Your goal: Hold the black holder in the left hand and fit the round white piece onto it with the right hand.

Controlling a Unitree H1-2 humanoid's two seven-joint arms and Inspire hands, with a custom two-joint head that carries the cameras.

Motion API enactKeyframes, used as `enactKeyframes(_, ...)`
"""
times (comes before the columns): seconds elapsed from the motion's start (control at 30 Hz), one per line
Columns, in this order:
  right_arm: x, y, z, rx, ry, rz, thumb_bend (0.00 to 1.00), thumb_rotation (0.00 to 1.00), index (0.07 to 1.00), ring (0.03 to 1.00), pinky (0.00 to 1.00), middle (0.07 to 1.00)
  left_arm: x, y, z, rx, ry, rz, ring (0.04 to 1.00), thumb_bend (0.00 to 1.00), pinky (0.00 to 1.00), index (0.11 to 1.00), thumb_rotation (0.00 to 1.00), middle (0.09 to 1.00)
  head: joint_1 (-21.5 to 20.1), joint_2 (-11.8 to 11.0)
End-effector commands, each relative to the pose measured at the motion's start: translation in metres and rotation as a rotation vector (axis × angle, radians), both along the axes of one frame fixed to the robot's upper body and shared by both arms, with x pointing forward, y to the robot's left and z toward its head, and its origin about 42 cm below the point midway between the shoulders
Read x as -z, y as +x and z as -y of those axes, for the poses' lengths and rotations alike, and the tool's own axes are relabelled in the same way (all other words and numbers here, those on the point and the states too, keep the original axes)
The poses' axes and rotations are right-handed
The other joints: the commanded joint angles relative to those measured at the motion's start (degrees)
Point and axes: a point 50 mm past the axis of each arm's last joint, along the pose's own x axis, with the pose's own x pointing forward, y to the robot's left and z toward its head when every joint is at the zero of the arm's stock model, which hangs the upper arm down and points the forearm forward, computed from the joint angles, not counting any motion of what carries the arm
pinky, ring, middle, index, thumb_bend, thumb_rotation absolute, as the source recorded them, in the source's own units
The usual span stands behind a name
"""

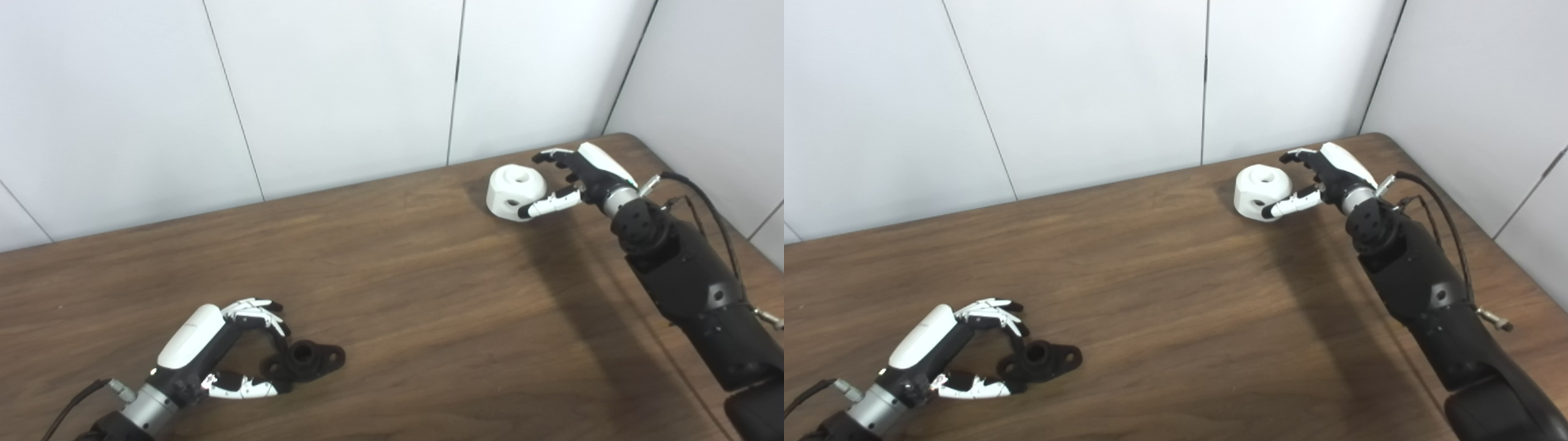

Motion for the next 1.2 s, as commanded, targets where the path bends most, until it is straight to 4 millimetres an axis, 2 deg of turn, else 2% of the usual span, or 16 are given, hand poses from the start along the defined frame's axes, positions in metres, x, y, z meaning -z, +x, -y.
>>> enactKeyframes(0.0,-0.03,0.01,0.0,-0.021,-0.034,0.105,0.89,0.34,0.818,0.902,0.8,0.898,-0.002,-0.003,-0.012,-0.005,0.049,-0.007,0.818,0.52,0.85,0.483,0.04,0.639,0.08,0.04)
enactKeyframes(0.3,-0.028,0.012,-0.005,-0.03,-0.054,0.101,0.85,0.38,0.803,0.912,0.8,0.9,-0.001,-0.004,-0.012,-0.006,0.047,-0.005,0.815,0.52,0.84,0.482,0.04,0.638,0.51,0.02)
enactKeyframes(0.7,-0.01,0.021,-0.011,0.006,-0.057,0.108,0.77,0.35,0.77,0.919,0.81,0.885,-0.003,-0.008,-0.012,-0.001,0.042,-0.009,0.813,0.52,0.84,0.482,0.04,0.64,1.18,-0.22)
enactKeyframes(0.8,-0.003,0.025,-0.012,0.019,-0.11,0.124,0.7,0.33,0.693,0.931,0.8,0.871,-0.004,-0.009,-0.012,0.001,0.043,-0.003,0.813,0.52,0.84,0.482,0.04,0.64,1.12,-0.22)
enactKeyframes(0.93,0.008,0.03,-0.012,0.036,-0.167,0.17,0.63,0.21,0.579,0.915,0.76,0.824,-0.007,-0.011,-0.013,0.002,0.04,0.004,0.815,0.52,0.84,0.482,0.04,0.64,1.56,-0.12)
enactKeyframes(1.1,0.005,0.03,-0.015,0.041,-0.182,0.225,0.61,0.15,0.548,0.905,0.77,0.802,-0.011,-0.012,-0.016,0.002,0.044,0.013,0.813,0.52,0.84,0.482,0.04,0.638,0.99,0.0)
enactKeyframes(1.13,0.003,0.03,-0.015,0.04,-0.184,0.236,0.55,0.15,0.513,0.905,0.77,0.799,-0.011,-0.011,-0.016,0.002,0.047,0.013,0.812,0.52,0.83,0.482,0.04,0.637,0.93,0.0)
enactKeyframes(1.17,0.002,0.03,-0.015,0.04,-0.185,0.243,0.53,0.15,0.502,0.906,0.77,0.798,-0.011,-0.011,-0.017,0.002,0.048,0.013,0.811,0.52,0.83,0.482,0.04,0.637,0.93,0.0)
